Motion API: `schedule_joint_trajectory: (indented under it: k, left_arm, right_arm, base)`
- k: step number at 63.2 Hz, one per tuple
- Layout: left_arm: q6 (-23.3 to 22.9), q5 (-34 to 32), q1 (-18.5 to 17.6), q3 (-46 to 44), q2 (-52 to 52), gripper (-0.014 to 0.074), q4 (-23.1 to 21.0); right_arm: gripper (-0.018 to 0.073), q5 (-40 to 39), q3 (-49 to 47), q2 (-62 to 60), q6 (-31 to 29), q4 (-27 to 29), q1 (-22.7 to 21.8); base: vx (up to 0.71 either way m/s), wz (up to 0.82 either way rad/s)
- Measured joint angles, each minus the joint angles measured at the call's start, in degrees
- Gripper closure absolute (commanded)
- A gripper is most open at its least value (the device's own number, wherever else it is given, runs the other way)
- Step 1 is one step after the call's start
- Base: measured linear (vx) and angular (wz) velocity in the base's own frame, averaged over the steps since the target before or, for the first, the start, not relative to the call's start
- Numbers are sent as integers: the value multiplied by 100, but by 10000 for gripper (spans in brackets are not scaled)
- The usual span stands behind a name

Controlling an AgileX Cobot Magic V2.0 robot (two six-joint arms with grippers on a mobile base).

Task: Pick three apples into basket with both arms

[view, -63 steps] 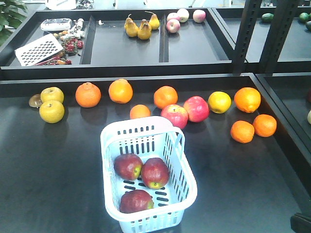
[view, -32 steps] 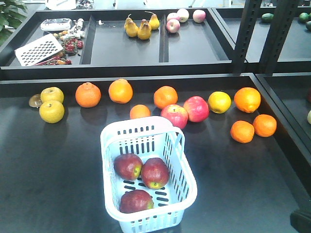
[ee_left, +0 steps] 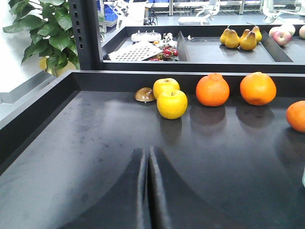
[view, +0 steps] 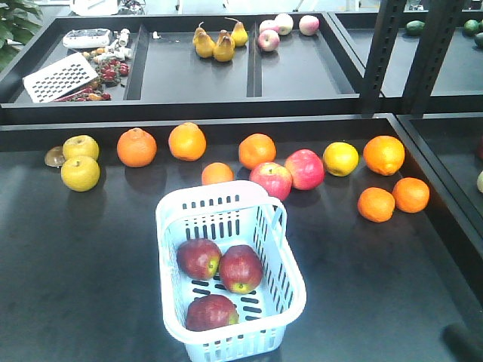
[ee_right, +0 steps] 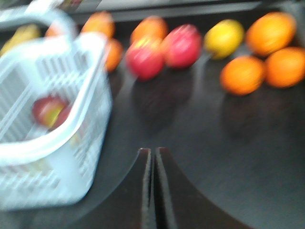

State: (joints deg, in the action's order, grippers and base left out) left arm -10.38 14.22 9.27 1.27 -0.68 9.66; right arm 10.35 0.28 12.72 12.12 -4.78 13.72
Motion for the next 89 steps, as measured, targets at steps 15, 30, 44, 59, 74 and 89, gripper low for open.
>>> schedule_joint_trajectory:
  k: [15, 30, 44, 59, 74, 89]
  left_arm:
    - [-5, 7, 0, 0, 0, 603, 0]
    - [-5, 7, 0, 0, 0, 603, 0]
    - [-5, 8, 0, 0, 0, 603, 0]
    - [-5, 8, 0, 0, 0, 603, 0]
    - [-5, 8, 0, 0, 0, 603, 0]
    - [-5, 8, 0, 0, 0, 603, 0]
  right_arm:
    - [564, -56, 131, -1272, 12, 63, -1357]
    - [564, 47, 131, -1341, 12, -102, -1869]
    - [564, 18, 131, -1341, 12, -256, -1869]
    - [564, 3, 131, -1341, 7, -257, -1869]
    - [564, 3, 131, -1341, 7, -257, -1869]
    - [564, 3, 131, -1341, 7, -257, -1869]
  base:
    - [0, 0]
    - [0, 0]
    - [0, 0]
    - [0, 0]
    - [0, 0]
    - [0, 0]
